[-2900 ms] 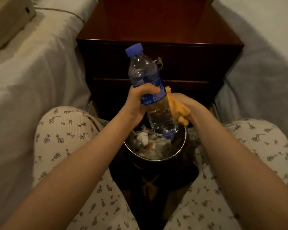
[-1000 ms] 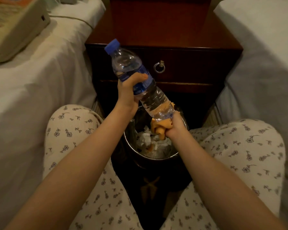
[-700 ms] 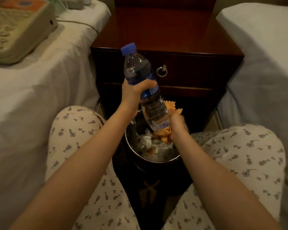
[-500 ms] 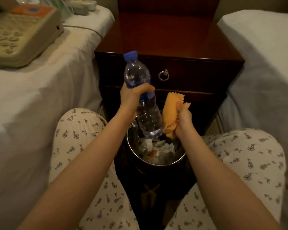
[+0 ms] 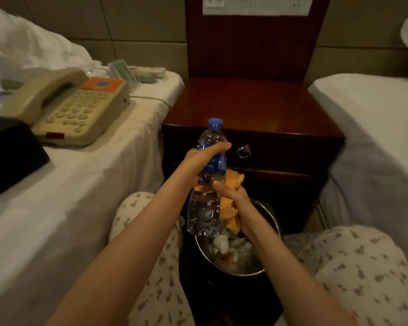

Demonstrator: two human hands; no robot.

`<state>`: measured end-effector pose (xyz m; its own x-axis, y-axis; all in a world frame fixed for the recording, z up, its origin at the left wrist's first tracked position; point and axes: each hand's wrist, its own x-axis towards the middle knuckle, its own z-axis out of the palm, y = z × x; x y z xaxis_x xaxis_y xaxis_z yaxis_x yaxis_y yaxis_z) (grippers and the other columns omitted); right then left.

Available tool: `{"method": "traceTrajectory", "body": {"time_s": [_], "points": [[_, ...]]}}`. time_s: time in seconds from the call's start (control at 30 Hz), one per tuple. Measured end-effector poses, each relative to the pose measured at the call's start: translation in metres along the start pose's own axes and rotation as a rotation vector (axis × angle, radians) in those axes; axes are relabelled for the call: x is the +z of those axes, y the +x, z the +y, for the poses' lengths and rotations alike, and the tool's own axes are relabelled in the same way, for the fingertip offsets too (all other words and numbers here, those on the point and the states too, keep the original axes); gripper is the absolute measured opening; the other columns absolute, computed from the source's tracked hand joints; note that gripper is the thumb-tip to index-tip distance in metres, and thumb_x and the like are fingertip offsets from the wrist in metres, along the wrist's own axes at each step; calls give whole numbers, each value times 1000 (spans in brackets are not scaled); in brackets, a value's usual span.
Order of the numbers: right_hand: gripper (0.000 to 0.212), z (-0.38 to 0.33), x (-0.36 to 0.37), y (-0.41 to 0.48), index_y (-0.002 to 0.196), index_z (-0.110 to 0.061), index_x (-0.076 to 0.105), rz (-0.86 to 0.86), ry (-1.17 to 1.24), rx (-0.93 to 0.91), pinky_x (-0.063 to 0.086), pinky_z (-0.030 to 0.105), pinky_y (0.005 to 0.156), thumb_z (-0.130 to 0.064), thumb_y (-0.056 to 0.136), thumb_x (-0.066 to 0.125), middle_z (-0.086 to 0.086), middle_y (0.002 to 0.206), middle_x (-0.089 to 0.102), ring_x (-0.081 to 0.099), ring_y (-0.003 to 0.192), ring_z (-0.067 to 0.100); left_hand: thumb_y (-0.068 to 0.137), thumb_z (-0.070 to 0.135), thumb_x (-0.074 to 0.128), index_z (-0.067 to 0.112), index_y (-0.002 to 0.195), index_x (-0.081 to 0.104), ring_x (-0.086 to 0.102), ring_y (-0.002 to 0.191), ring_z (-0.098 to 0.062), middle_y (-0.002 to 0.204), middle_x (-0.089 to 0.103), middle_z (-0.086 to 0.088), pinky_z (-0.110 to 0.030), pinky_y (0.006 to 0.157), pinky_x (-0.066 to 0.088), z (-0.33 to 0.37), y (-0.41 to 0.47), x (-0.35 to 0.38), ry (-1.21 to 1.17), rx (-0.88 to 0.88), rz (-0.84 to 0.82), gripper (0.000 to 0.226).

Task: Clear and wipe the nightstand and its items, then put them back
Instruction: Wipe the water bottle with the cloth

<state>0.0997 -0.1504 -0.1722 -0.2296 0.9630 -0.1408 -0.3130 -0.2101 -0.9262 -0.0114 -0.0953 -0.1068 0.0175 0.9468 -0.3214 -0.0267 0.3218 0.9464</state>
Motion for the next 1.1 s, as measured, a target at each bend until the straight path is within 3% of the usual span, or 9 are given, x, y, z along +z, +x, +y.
{"method": "traceTrajectory", "body": {"time_s": [0.07,0.17,0.37,0.5,0.6,0.67,0.77,0.93,1.1], "points": [[45,-2,11,3,116,-11,60,36,61,-51,56,34,80,-22,74,72,11,104,71,69,95,24,66,42,79,3,130,48,63,103,-28,118,63,-15,-39,90,53,14,-2,-4,102,6,-22,81],[60,-17,27,12,122,-7,58,47,168,-41,49,49,94,-30,68,73,19,115,66,63,105,36,72,46,73,1,132,42,62,100,-25,121,59,-14,-31,73,53,35,-5,-11,262,55,-15,81],[79,-68,72,40,123,-4,56,106,262,-90,51,48,87,-39,56,79,22,106,66,65,95,37,84,47,59,8,122,56,61,90,-22,106,64,-9,-29,79,48,85,-19,-43,595,130,-16,55],[40,-96,106,57,120,-5,56,77,221,-161,53,38,74,-25,86,62,17,94,66,64,79,29,89,57,44,12,124,51,55,93,-23,109,60,-9,-29,72,44,127,-37,-72,820,132,84,58],[14,-113,137,75,93,-10,60,75,130,-161,52,24,55,-24,91,56,1,65,63,61,54,10,90,56,45,21,113,48,54,77,-16,92,55,-3,-22,67,47,152,-47,-98,869,118,111,42],[19,-124,162,85,77,-13,52,51,86,-133,44,18,44,-21,94,52,-3,51,52,51,44,8,89,53,50,22,118,46,59,87,-17,101,59,-1,-23,71,51,167,-54,-122,853,103,101,43],[23,-140,204,99,74,-13,49,-2,2,-83,43,24,53,-18,97,46,2,65,50,48,59,13,81,54,60,17,127,49,63,103,-25,117,64,-9,-39,92,51,190,-59,-161,818,113,142,60],[16,-149,278,132,75,-12,53,-94,-16,-23,47,29,59,-20,90,53,6,68,55,53,63,17,85,51,56,17,95,54,63,73,-15,84,65,-3,-27,64,50,224,-66,-221,780,-8,242,35],[13,-137,327,173,88,-10,58,-133,-3,91,43,26,52,-20,91,52,4,70,56,53,61,15,90,46,52,6,116,49,57,95,-21,103,58,-6,-32,84,46,231,-56,-275,910,-128,374,48]]}}
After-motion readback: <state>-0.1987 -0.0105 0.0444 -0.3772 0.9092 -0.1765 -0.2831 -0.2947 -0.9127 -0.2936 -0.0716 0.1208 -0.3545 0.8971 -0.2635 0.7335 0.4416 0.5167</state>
